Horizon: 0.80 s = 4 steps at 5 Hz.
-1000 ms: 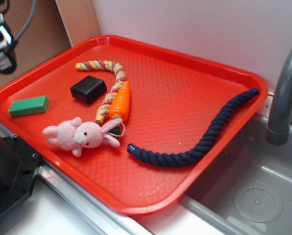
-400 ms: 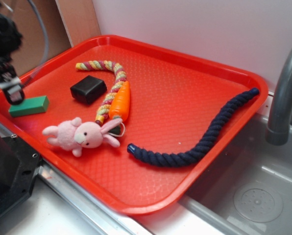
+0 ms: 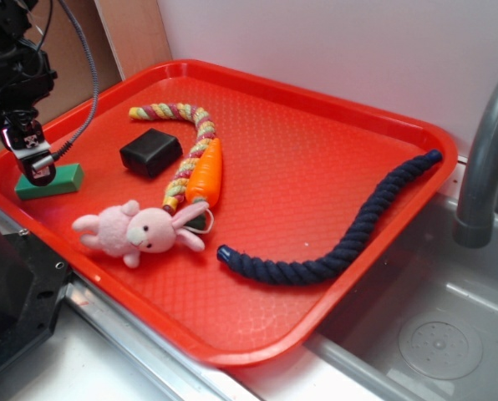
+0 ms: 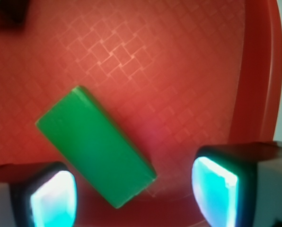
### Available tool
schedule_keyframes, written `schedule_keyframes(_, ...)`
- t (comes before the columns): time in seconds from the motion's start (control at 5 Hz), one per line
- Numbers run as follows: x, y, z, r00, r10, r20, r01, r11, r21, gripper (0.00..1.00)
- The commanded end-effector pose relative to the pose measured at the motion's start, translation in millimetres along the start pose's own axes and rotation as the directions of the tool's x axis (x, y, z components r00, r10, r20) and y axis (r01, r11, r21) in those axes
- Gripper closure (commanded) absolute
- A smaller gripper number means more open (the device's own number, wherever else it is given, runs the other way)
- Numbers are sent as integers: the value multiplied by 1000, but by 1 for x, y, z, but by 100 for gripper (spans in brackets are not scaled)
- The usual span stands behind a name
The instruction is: Grab the green block.
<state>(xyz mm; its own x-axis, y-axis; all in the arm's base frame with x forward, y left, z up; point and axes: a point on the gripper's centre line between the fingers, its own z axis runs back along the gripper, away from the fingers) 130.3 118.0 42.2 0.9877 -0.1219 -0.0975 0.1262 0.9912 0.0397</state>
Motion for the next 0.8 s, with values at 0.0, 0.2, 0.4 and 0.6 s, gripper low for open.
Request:
schedule_keyframes(0.0,1,4,3,1000,-9,8,8,1000,21,0)
schedule_keyframes(0.2,-4,-9,-8,1000,-29,-1,29,999,45,0)
schedule_keyframes(0.4,-6,-17,-26,996,-89,6,89,996,30,0)
schedule_keyframes(0.6,-5,-20,-32,993,-117,-5,117,992,47,0)
